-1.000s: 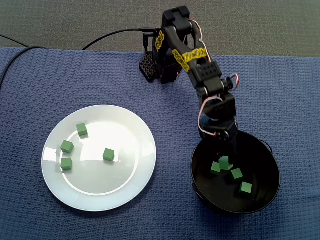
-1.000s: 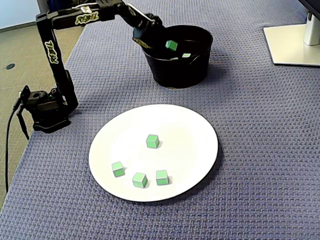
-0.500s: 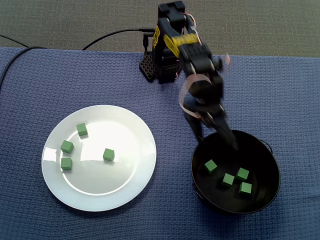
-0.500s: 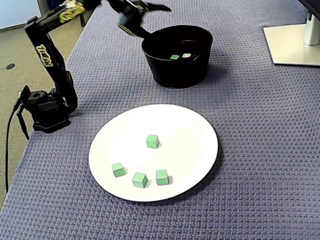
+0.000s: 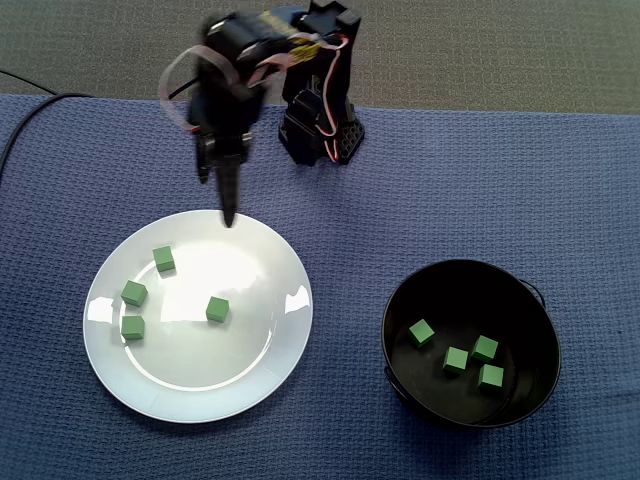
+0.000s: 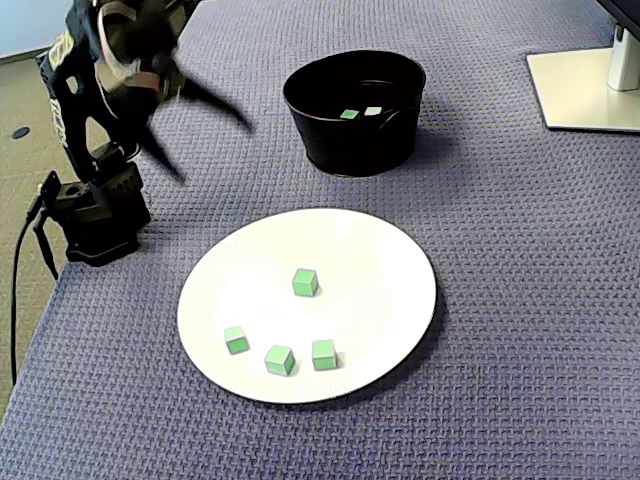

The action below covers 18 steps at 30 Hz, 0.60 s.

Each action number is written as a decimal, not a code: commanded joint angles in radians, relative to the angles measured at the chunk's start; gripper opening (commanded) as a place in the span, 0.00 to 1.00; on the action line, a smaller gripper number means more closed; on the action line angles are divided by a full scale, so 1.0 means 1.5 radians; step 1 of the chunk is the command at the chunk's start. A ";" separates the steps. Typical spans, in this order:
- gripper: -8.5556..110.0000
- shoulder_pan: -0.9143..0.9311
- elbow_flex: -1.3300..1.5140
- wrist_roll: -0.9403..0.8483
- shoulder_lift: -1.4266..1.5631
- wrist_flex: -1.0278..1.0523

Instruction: Pick up the items on the white plate and put them in the black container.

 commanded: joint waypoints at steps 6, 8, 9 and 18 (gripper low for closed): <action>0.45 0.084 0.049 -0.066 -0.163 -0.151; 0.45 0.077 0.033 -0.051 -0.209 -0.181; 0.45 0.076 0.020 -0.046 -0.233 -0.192; 0.41 0.081 -0.135 -0.052 -0.410 -0.154</action>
